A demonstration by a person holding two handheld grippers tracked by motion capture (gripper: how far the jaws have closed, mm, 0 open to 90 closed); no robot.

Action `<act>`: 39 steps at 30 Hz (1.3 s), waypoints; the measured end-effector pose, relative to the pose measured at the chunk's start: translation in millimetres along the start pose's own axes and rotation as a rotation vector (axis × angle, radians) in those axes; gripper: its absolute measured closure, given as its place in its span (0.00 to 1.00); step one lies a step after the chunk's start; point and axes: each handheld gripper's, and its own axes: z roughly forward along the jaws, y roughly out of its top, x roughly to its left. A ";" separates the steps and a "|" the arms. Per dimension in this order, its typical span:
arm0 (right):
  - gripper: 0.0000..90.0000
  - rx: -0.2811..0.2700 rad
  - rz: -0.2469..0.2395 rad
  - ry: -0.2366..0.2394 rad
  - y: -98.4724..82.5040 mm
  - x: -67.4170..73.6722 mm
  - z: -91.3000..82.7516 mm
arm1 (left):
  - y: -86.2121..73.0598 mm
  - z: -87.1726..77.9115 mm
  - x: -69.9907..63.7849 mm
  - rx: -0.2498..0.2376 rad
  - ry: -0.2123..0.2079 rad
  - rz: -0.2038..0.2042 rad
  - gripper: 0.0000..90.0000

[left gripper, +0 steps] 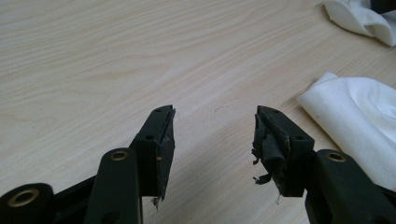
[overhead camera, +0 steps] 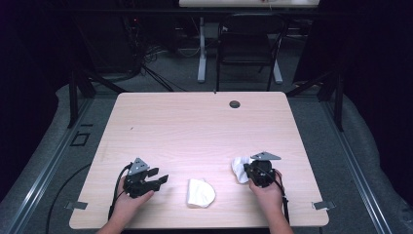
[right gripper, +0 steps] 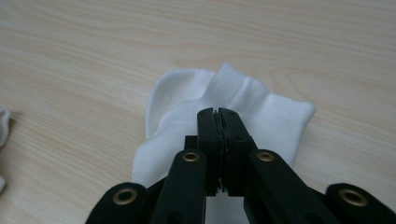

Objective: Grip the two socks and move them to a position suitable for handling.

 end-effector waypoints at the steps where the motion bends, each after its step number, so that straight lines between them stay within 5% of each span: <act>1: 0.98 0.011 -0.002 0.008 -0.1 1.4 2.5 | -0.1 0.0 0.1 -0.001 0.000 0.000 0.53; 9: 1.00 0.040 -0.049 0.025 5.3 17.6 19.1 | -0.5 1.2 -0.4 0.003 -0.003 -0.004 0.53; 14: 1.00 0.035 -0.036 0.066 11.6 29.1 28.9 | -0.7 1.8 -1.5 0.005 -0.007 -0.001 0.53; 29: 1.00 0.061 -0.145 0.155 37.7 92.0 63.1 | -0.4 2.9 -2.9 0.009 -0.018 0.008 0.53; 39: 1.00 0.066 -0.172 0.199 46.9 115.8 76.1 | -0.6 4.4 -5.2 0.013 -0.025 0.016 0.53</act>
